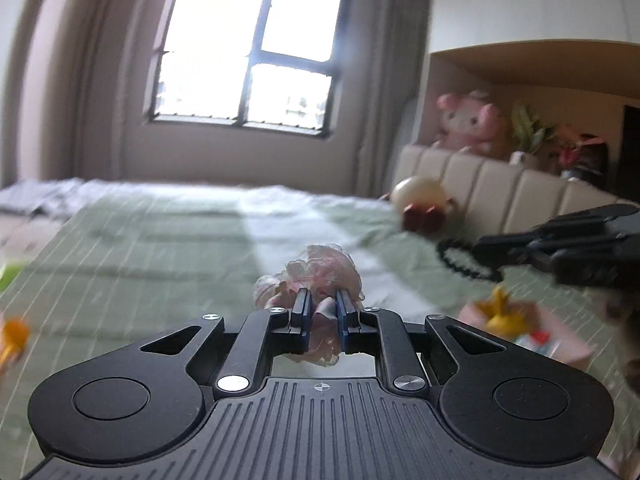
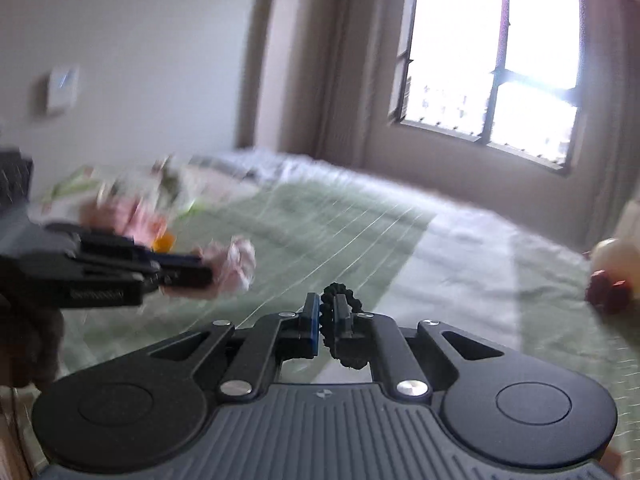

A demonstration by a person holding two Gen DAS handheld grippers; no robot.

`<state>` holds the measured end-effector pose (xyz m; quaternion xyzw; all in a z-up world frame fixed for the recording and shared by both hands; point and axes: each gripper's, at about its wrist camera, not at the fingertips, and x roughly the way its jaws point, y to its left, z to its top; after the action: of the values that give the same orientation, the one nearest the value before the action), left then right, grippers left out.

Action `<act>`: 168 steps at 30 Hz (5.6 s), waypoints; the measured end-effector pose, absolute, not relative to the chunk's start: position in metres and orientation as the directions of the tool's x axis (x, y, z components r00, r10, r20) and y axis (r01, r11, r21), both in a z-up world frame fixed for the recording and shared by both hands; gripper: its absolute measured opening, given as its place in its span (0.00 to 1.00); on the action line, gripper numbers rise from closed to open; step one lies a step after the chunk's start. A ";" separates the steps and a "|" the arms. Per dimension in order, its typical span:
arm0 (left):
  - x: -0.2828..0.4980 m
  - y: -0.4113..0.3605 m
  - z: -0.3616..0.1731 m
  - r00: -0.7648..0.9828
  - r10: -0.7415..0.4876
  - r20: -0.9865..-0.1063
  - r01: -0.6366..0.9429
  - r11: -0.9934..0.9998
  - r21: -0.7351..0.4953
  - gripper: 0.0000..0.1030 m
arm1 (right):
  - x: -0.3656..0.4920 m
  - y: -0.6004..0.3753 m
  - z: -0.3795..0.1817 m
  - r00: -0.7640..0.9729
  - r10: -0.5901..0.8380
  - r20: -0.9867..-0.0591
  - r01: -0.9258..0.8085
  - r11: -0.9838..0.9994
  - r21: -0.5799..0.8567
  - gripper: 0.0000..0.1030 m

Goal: Organize soft objects
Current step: 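Carry scrunchie and hair tie into the pink box and open both grippers, then reach the left gripper to the cotton swab bag and grasp it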

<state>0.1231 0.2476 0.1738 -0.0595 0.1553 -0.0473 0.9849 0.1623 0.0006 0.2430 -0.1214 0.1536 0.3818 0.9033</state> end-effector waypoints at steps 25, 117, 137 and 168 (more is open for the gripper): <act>0.306 -0.024 0.095 0.699 -0.449 -0.556 0.344 0.893 -0.289 0.22 | 0.215 -0.228 0.065 0.733 0.406 -0.545 -0.475 0.880 0.018 0.47; 0.075 0.161 0.014 0.769 -0.128 -0.626 -0.027 0.972 -0.232 0.20 | 0.166 -0.037 0.036 0.543 0.548 -0.637 -0.652 0.753 0.092 0.68; 0.116 0.170 0.032 0.745 0.154 -0.649 -0.144 0.987 0.070 0.35 | 0.121 -0.091 0.027 0.605 0.542 -0.584 -0.565 0.809 0.165 0.68; 0.144 0.221 0.025 0.727 0.023 -0.687 -0.060 0.998 -0.030 0.84 | 0.117 -0.072 0.019 0.600 0.526 -0.603 -0.599 0.795 0.097 0.83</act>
<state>0.1436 0.2206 0.0253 -0.0249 0.3691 0.0224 0.9288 0.1174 -0.0723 0.0195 -0.0575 0.3177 0.3150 0.8925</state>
